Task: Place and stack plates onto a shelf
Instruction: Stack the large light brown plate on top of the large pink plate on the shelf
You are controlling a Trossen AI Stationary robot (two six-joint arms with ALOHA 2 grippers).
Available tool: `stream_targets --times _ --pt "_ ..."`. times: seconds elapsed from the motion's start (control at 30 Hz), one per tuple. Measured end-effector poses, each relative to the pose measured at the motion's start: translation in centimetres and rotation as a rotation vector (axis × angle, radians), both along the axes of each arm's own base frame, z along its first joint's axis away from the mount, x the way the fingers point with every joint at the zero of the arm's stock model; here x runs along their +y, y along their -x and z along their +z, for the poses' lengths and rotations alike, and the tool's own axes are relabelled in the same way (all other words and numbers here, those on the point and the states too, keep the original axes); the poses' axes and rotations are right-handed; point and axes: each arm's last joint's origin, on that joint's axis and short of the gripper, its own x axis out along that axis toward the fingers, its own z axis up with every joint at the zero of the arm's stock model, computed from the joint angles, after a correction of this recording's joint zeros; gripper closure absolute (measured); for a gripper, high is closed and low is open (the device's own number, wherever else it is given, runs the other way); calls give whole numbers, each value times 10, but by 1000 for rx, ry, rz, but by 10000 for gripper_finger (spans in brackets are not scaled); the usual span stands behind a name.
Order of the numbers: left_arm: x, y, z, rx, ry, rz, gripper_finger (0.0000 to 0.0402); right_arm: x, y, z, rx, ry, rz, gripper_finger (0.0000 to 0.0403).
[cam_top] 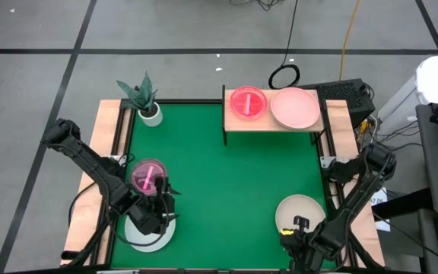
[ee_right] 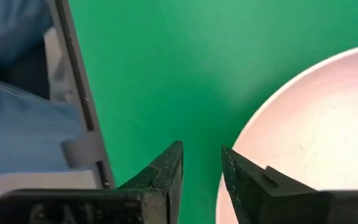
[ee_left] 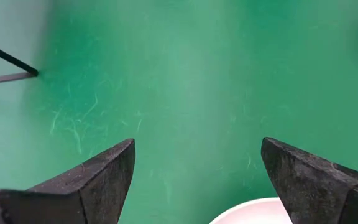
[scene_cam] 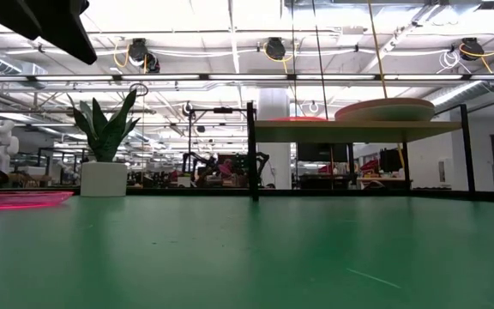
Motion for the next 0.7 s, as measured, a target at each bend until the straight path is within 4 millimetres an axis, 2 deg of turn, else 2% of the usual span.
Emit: stream_targets --times 0.37,0.7 --pt "1 -1 1 -12 -22 -3 51 -2 3 -6 25 52 10 316" --pt "1 -1 1 -12 -22 -3 51 -11 10 -22 84 75 -4 316"
